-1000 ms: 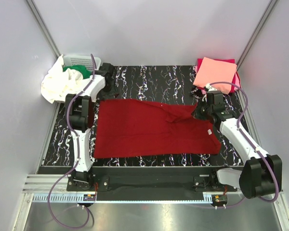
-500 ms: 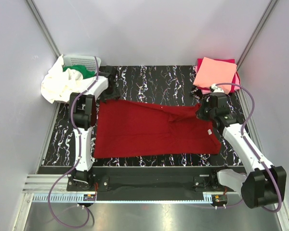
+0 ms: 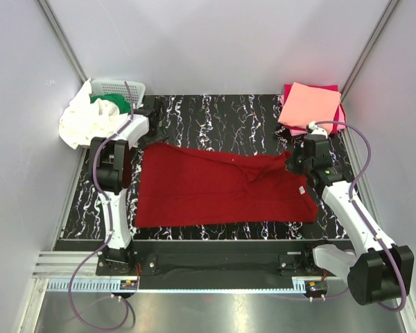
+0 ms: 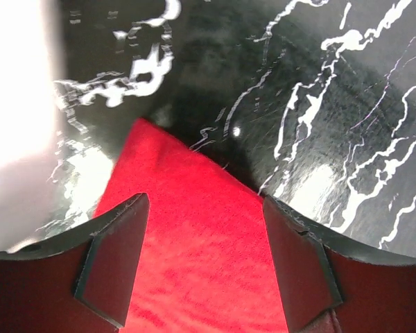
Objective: Fold and stack the t-shirts
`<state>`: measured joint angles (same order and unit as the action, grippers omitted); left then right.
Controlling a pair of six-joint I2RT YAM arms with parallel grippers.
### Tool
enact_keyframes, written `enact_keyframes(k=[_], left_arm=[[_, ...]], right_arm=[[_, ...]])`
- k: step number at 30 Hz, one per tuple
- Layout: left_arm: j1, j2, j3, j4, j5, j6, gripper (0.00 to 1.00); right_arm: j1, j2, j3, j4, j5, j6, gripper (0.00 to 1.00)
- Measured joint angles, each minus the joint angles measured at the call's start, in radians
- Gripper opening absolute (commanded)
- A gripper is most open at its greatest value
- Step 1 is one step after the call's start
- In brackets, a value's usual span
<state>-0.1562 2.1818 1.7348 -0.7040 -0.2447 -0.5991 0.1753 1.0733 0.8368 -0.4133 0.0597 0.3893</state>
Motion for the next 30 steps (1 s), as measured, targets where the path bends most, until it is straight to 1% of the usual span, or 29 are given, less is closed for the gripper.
enact_keyframes(k=[3, 6, 11, 14, 16, 20, 21, 23, 24, 25, 27, 28, 30], left_arm=[[0.006, -0.072, -0.083, 0.047, -0.01, -0.018, 0.73], [0.01, -0.099, -0.094, 0.06, -0.017, -0.027, 0.72], [0.011, -0.09, -0.087, 0.077, -0.019, -0.035, 0.72], [0.011, -0.048, -0.053, 0.078, -0.018, -0.038, 0.72], [0.011, -0.015, -0.033, 0.076, -0.018, -0.039, 0.69], [0.011, 0.032, -0.013, 0.069, -0.021, -0.037, 0.56], [0.011, 0.032, -0.011, 0.071, -0.018, -0.039, 0.45], [0.011, 0.033, -0.01, 0.07, -0.016, -0.042, 0.34], [0.011, 0.033, -0.01, 0.07, -0.013, -0.044, 0.24], [0.011, 0.033, -0.01, 0.071, -0.011, -0.048, 0.19], [0.011, 0.033, -0.01, 0.07, -0.006, -0.047, 0.14], [0.011, 0.033, -0.011, 0.07, -0.004, -0.047, 0.1], [0.011, 0.033, -0.011, 0.07, -0.002, -0.046, 0.07]], right_arm=[[0.0, 0.01, 0.0, -0.003, 0.0, 0.001, 0.0], [-0.001, 0.01, 0.0, -0.003, 0.0, 0.001, 0.0], [-0.005, 0.01, 0.0, -0.003, 0.0, 0.001, 0.0], [-0.006, 0.01, 0.0, -0.003, 0.0, 0.001, 0.0], [-0.006, 0.01, 0.0, -0.003, 0.0, 0.001, 0.0], [-0.006, 0.009, 0.0, -0.003, 0.0, 0.001, 0.0], [-0.006, 0.009, 0.0, -0.003, 0.0, 0.001, 0.0], [-0.006, 0.009, 0.0, -0.003, 0.0, 0.001, 0.0], [-0.006, 0.009, 0.0, -0.003, 0.0, 0.001, 0.0], [-0.006, 0.009, 0.0, -0.003, 0.0, 0.001, 0.0], [-0.008, 0.009, 0.0, -0.003, 0.0, 0.001, 0.0], [-0.011, 0.009, 0.0, -0.003, 0.0, 0.0, 0.0], [-0.02, 0.011, 0.005, -0.004, -0.001, 0.0, 0.0]])
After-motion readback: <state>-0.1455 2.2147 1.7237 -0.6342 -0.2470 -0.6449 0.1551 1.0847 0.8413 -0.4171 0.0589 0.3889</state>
